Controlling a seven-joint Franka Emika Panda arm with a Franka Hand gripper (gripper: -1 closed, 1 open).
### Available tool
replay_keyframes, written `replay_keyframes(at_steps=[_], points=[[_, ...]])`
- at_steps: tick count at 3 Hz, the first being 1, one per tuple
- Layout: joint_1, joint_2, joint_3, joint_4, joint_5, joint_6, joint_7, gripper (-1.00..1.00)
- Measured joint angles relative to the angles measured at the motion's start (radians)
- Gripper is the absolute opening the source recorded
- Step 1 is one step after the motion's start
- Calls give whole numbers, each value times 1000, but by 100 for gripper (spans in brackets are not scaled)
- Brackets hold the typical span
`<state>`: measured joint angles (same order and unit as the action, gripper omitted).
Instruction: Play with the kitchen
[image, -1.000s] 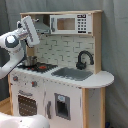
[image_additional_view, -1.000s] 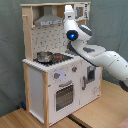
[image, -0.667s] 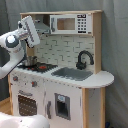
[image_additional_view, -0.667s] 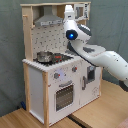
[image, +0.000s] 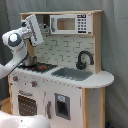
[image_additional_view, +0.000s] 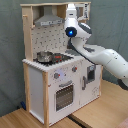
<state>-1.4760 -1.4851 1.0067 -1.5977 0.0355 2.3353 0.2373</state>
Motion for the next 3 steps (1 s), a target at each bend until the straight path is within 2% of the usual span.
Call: replay_keyframes(at_steps=[1,2,3], points=[[-49,0,-34,-1,-18,-78,0,-100],[-62,1,-24,100,-23,-97,-3,-100],[-127,11,-19,183,-22,-97,-3,-100]])
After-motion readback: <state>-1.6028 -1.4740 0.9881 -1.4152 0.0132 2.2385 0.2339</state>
